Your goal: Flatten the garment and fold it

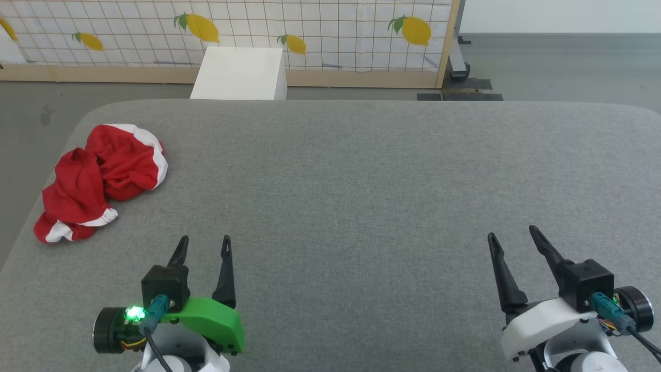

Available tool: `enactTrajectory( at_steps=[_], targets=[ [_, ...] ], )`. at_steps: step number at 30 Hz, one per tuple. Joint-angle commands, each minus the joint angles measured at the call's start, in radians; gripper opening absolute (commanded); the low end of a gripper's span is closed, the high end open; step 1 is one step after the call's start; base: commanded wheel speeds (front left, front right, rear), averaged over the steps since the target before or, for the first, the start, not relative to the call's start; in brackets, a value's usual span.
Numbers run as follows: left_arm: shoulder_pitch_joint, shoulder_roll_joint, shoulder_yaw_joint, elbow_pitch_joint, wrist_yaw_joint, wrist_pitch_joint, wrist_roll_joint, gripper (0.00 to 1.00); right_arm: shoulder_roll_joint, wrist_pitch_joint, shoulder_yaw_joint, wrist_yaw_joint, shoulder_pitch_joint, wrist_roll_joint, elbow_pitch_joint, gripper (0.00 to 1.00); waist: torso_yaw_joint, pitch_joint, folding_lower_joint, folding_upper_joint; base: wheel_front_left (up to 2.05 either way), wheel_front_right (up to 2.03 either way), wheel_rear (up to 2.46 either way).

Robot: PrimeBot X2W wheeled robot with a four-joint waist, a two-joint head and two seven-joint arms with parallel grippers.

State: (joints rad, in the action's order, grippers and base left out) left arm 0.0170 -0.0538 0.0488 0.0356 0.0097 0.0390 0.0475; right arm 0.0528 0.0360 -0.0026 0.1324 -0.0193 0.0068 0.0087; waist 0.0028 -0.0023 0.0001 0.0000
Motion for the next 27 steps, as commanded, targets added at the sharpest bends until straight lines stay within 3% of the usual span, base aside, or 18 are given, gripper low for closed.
enactTrajectory(
  at_steps=[1, 13, 27],
  targets=[
    [0.018, 0.001, 0.006, 0.007, 0.007, 0.013, 0.013, 1.0, -0.001, 0.011, 0.0, 0.0, 0.003, 0.004, 0.003, 1.0, 0.001, -0.001, -0.0001, 0.0, 0.0, 0.0, 0.0],
    [0.026, -0.001, 0.022, 0.018, 0.02, 0.037, 0.034, 1.0, -0.001, 0.031, 0.001, 0.0, -0.003, 0.008, 0.006, 1.0, 0.04, -0.001, -0.0001, 0.0, 0.0, 0.0, 0.0],
    [0.024, -0.01, 0.024, 0.025, 0.043, 0.066, 0.057, 1.0, -0.001, 0.054, 0.011, -0.001, 0.002, 0.009, 0.011, 1.0, 0.178, 0.004, -0.0001, 0.0, 0.0, 0.0, 0.0]
  ],
)
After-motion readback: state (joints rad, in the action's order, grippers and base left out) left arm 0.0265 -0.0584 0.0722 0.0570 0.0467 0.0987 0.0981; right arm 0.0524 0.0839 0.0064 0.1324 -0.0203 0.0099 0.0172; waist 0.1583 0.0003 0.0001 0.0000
